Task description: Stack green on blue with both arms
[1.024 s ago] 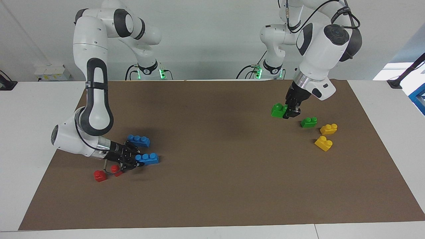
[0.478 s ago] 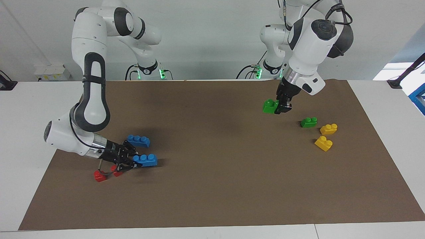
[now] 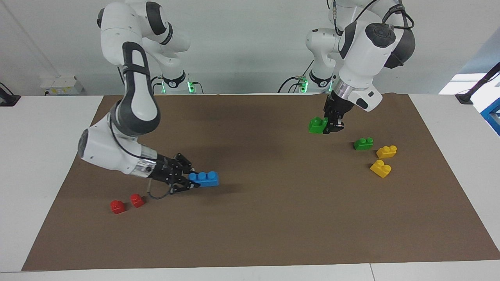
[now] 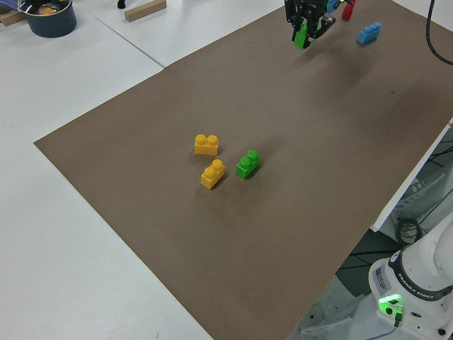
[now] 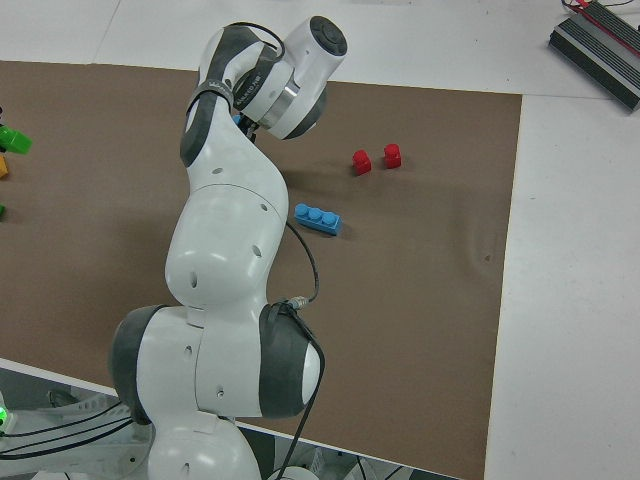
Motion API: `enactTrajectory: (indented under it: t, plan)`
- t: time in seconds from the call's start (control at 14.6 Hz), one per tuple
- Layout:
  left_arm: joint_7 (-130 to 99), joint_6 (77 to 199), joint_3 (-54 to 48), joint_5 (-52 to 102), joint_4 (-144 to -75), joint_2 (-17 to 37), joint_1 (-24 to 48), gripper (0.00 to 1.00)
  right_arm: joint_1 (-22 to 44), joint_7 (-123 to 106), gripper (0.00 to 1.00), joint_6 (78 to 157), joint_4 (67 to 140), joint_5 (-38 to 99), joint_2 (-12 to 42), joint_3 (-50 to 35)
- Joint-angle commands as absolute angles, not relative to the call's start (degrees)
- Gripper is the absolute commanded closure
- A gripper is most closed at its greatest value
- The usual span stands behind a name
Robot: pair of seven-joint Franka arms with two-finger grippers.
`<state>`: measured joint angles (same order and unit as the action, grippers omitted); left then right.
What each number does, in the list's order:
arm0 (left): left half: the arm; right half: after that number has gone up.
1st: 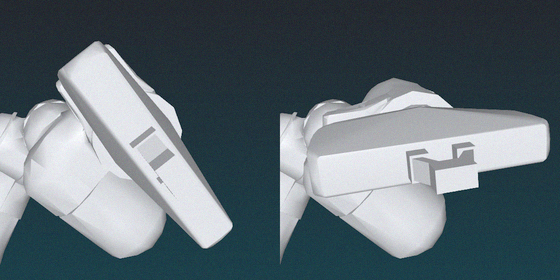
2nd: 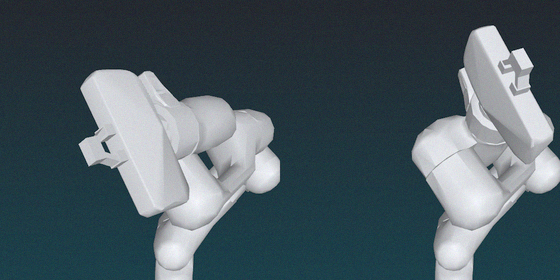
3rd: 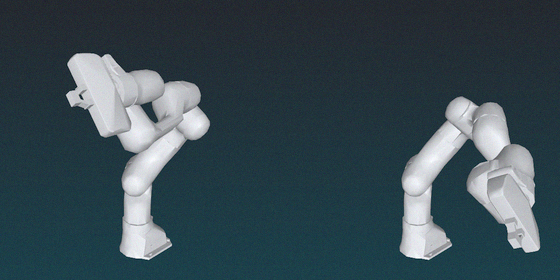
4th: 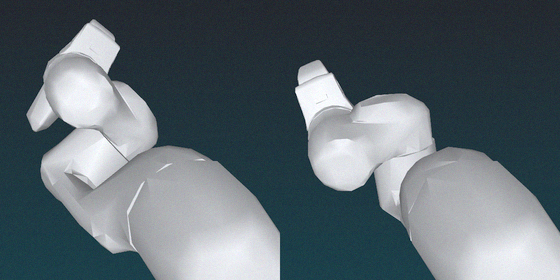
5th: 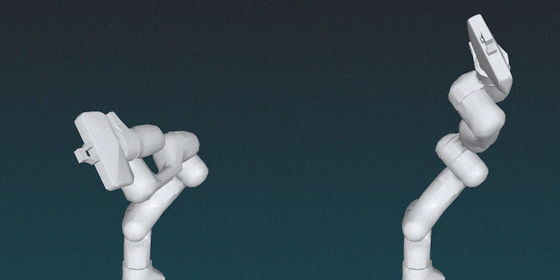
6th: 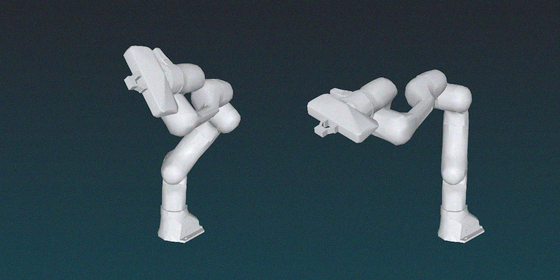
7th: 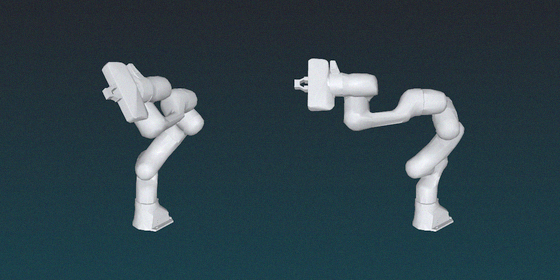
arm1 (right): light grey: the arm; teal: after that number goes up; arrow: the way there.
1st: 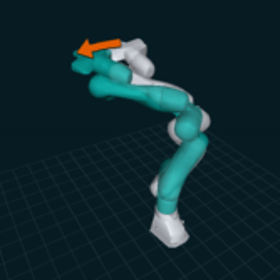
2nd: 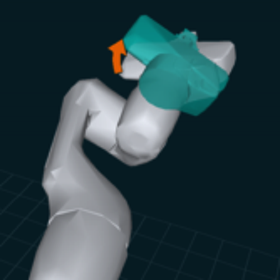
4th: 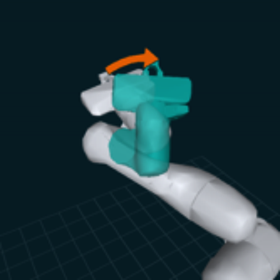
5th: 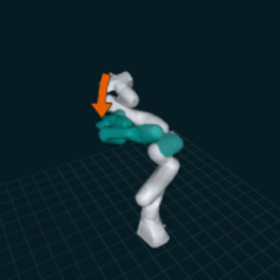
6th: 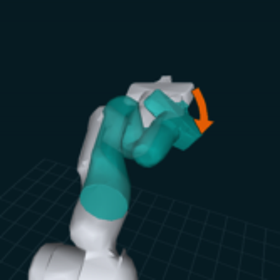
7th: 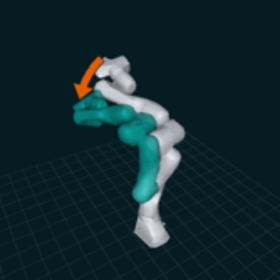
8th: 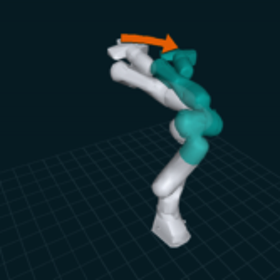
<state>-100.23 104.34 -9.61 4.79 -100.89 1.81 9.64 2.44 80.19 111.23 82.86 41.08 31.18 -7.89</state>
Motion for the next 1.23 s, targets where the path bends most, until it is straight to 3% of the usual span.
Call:
enactTrajectory:
  t: [0.0, 0.34, 0.55, 1.16]
  plan:
    - [-101.51, 104.24, -9.32, 5.89, -101.86, 0.79, 10.98, 1.0, 9.82, 86.64, 1.0, 116.25, 83.84, 41.84, 30.23, -7.47]
    - [-103.89, 104.85, -9.23, 5.8, -101.87, 0.79, 12.39, 1.0, 18.18, 87.8, 1.0, 132.24, 93.85, 41.92, 28.21, -7.56]
    - [-103.97, 105.9, -9.23, 5.89, -102.13, 0.79, 12.39, 1.0, 21.88, 87.63, 1.0, 138.68, 96.15, 42.1, 29.44, -7.65]
    - [-108.28, 117.24, -9.23, 5.8, -106.52, 4.13, 16.78, 1.0, 22.5, 77.53, 1.0, 141.76, 99.75, 48.24, 31.02, -7.65]
